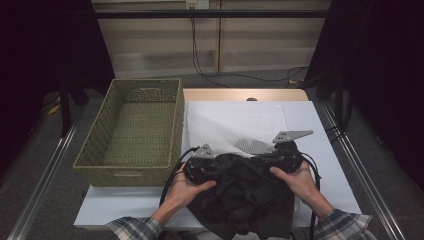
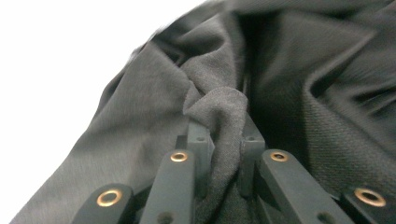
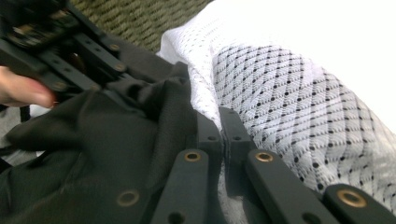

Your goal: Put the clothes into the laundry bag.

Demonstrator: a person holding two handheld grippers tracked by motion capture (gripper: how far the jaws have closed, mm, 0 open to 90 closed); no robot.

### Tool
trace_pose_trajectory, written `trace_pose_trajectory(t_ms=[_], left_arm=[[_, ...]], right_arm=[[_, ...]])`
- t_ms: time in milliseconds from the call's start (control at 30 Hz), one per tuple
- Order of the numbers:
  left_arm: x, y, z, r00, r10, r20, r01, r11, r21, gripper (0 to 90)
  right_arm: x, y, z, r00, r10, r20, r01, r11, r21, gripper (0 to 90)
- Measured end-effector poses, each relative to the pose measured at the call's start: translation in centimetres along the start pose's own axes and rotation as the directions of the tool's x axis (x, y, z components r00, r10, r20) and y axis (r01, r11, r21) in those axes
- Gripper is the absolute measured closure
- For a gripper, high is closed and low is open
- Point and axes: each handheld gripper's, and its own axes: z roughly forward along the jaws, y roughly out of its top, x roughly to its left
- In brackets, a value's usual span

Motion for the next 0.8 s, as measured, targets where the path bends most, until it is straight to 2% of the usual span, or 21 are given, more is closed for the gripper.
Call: trace_pose_trajectory(t_ms=[33,133,233,367,400,533,633,700,800], left_arm=[[-0.3,0.3,-0.1,0.9999,0.001,0.012,-0.001,0.9998,-0.019,80.9],[-1.1,1.0,0.1,0.9991,0.033,0.026,-0.032,0.9992,-0.026,81.1],[-1.7,1.5,0.5,0.9985,0.037,0.041,-0.035,0.9988,-0.033,81.1],[-1.8,1.9,1.5,0.9978,0.030,0.059,-0.027,0.9984,-0.050,81.1],[-1.8,1.9,1.8,0.9976,0.038,0.057,-0.035,0.9981,-0.050,81.1],[-1.6,2.0,3.0,0.9976,0.029,0.063,-0.026,0.9985,-0.048,81.2],[-1.3,2.1,3.8,0.9989,0.008,0.046,-0.006,0.9986,-0.052,81.4],[-1.2,2.3,4.3,0.9996,0.030,0.001,-0.030,0.9994,-0.018,81.5],[-0.5,2.6,4.5,0.9989,0.000,-0.047,-0.001,0.9997,-0.023,81.7]], right_arm=[[0.0,0.1,-0.1,1.0000,-0.002,0.000,0.002,1.000,-0.002,89.0],[0.1,0.6,-0.2,1.0000,0.003,-0.009,-0.003,1.000,-0.023,89.1],[0.3,0.9,0.1,0.9999,-0.008,-0.011,0.008,1.000,-0.024,89.2],[0.5,1.3,0.4,1.0000,-0.009,-0.005,0.009,1.000,-0.029,89.3],[0.5,1.4,0.4,0.9999,-0.008,-0.006,0.008,1.000,-0.029,89.3],[0.7,1.5,0.4,0.9999,-0.004,-0.015,0.004,0.999,-0.035,89.3],[1.2,1.8,0.3,0.9993,-0.021,-0.031,0.020,0.999,-0.040,89.3],[1.7,2.1,0.2,0.9989,-0.025,-0.038,0.024,0.999,-0.045,89.3],[2.4,2.6,-0.4,0.9976,-0.039,-0.057,0.035,0.997,-0.062,89.4]])
